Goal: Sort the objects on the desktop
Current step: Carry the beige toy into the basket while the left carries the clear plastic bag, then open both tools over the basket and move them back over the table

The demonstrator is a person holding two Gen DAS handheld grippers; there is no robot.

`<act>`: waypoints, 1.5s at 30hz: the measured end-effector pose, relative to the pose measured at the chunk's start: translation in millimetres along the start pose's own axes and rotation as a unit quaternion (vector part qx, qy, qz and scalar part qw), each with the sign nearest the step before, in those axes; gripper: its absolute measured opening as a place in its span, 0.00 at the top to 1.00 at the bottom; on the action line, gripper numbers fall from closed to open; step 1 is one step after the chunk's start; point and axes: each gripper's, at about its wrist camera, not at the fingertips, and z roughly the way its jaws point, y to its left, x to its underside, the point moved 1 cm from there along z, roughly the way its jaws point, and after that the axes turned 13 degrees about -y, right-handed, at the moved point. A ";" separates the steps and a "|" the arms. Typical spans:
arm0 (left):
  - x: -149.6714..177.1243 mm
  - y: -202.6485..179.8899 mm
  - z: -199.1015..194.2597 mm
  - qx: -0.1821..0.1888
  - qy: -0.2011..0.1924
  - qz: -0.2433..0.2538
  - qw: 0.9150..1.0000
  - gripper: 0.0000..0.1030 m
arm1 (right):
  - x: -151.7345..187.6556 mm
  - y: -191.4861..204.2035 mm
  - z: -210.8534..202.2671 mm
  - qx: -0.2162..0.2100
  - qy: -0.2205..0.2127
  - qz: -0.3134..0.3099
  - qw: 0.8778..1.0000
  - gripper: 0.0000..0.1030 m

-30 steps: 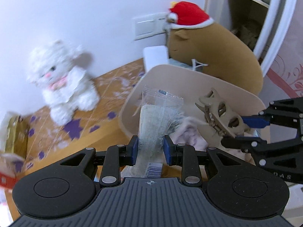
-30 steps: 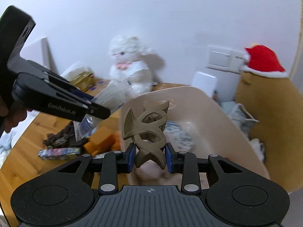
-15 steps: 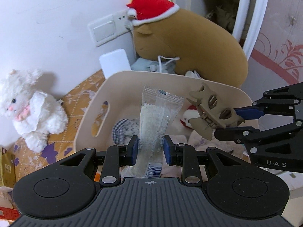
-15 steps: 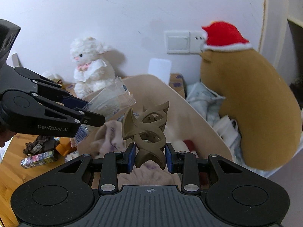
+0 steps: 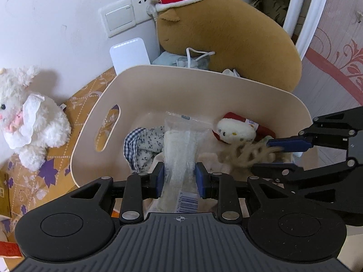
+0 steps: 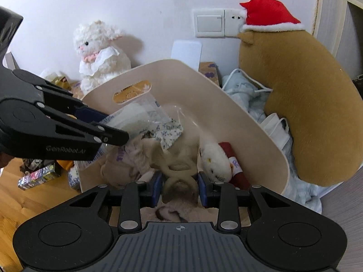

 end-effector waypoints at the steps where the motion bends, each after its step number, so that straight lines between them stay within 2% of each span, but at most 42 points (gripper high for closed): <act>1: 0.4 0.8 -0.1 0.002 -0.001 -0.003 1.000 0.64 | 0.5 0.6 0.3 0.002 -0.001 -0.002 1.000 0.59; 2: 0.6 1.3 -0.4 0.004 0.000 -0.006 1.000 0.60 | 0.7 1.1 0.4 0.004 -0.001 -0.003 1.000 0.57; 4: 2.1 1.8 -0.3 0.002 0.001 -0.009 1.000 0.40 | 0.5 2.5 -0.2 0.007 -0.003 -0.005 1.000 0.53; 6: 2.6 1.1 -0.5 -0.007 0.000 -0.006 1.000 0.34 | -0.2 3.5 -1.8 0.014 -0.005 -0.007 1.000 0.39; 10: 2.5 1.9 -3.6 -0.016 0.001 -0.009 1.000 0.32 | -2.4 0.8 -9.7 0.022 -0.015 0.001 1.000 0.26; 12: 2.4 2.8 -7.3 -0.016 -0.003 -0.013 1.000 0.32 | -3.0 -0.4 -13.6 0.029 -0.021 0.005 0.999 0.15; 14: 1.9 4.8 -11.3 -0.019 -0.008 -0.017 1.000 0.31 | -3.5 -1.2 -17.9 0.035 -0.028 0.011 0.999 0.10; 23: 1.8 18.2 -30.9 -0.029 -0.032 -0.033 0.999 0.28 | -2.9 9.0 -26.6 0.039 -0.035 0.019 0.998 0.10; 29: 9.8 39.2 -51.3 -0.037 -0.043 -0.043 0.997 0.28 | -12.6 27.8 -35.0 0.031 -0.050 0.001 0.998 0.07; 35: 33.0 81.9 -69.8 -0.053 -0.039 -0.081 0.995 0.28 | -26.1 55.4 -36.4 0.000 -0.061 0.003 0.998 0.04; 45: 90.9 160.7 -91.7 -0.115 -0.002 -0.141 0.983 0.28 | -35.9 121.4 -13.0 -0.058 -0.054 -0.044 0.996 0.02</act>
